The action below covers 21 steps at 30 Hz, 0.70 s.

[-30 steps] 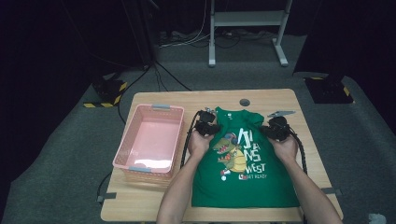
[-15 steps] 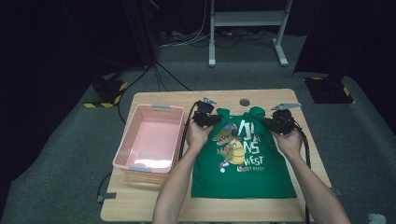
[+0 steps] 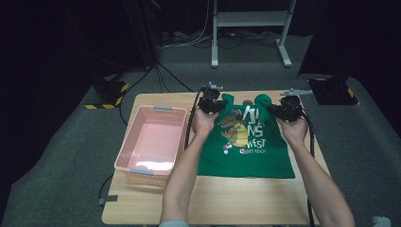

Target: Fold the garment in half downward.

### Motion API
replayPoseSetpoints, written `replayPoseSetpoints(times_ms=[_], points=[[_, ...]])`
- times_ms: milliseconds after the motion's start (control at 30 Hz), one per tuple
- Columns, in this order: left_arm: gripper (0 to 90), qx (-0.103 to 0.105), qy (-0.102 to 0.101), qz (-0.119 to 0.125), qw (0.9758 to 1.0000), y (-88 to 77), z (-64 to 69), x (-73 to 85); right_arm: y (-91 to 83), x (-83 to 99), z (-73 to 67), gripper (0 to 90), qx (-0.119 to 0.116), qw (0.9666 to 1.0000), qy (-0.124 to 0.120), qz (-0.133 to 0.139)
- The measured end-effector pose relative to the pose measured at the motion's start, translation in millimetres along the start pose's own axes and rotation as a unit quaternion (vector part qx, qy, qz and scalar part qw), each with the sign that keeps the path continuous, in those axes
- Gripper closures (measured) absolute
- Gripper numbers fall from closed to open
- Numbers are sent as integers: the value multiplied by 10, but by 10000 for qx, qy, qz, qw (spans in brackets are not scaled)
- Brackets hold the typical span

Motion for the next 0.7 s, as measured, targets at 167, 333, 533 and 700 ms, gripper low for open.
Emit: replayPoseSetpoints(times_ms=[167,333,533,700], points=[[857,197,216,101,9995,-225,177,7,-197,65,-58,850,-49,9998,-150,83],[857,268,247,188,9992,-293,246,22,-248,130,-136,851,-86,9996,-251,77],[856,438,50,310,9985,-341,259,73,-335,161,-164,851,-132,9994,-298,94],[856,465,-7,337,9984,-359,247,149,-358,201,-203,850,-196,9992,-330,123]])
Point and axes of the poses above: each handheld gripper's, and its own axes: y roughly forward along the jaws, x roughly out of its underside, z roughly to its right, the point moved 8 cm from there along y, roughly forward along the jaws
